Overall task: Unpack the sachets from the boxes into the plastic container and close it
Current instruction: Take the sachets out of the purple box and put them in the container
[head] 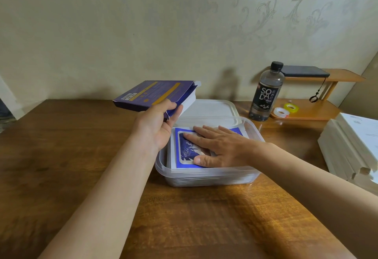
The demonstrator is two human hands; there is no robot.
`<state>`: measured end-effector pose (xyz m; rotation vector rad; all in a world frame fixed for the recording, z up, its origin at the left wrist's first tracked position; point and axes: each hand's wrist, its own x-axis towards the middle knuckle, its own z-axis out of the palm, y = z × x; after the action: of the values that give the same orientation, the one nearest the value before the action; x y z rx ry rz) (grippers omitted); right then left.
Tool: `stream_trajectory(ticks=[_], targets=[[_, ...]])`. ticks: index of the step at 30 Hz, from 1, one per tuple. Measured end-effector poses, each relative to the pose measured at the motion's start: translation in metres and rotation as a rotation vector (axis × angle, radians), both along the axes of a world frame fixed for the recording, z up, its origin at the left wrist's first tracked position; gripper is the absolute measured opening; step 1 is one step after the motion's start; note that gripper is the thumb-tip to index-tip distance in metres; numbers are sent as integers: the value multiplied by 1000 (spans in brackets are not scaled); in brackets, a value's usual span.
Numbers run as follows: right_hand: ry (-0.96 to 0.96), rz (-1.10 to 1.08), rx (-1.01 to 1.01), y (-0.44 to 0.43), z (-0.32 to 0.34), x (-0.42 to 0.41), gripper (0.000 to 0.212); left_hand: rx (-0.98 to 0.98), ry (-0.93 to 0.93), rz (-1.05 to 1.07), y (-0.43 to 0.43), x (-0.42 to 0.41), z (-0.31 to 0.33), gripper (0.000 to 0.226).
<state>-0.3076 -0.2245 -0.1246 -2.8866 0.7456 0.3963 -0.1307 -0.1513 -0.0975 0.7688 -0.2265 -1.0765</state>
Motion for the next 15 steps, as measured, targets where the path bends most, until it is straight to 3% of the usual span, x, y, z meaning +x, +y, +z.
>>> stream_trajectory(ticks=[7, 9, 12, 15], targets=[[-47, -31, 27, 1, 0, 0, 78, 12, -7, -21, 1, -4, 1, 30], [-296, -166, 189, 9, 13, -3, 71, 23, 14, -45, 1, -4, 2, 29], [-933, -518, 421, 11, 39, 3, 28, 62, -22, -90, 0, -7, 0, 29], [-1172, -797, 602, 8, 53, 19, 22, 71, -54, -75, -3, -13, -2, 23]])
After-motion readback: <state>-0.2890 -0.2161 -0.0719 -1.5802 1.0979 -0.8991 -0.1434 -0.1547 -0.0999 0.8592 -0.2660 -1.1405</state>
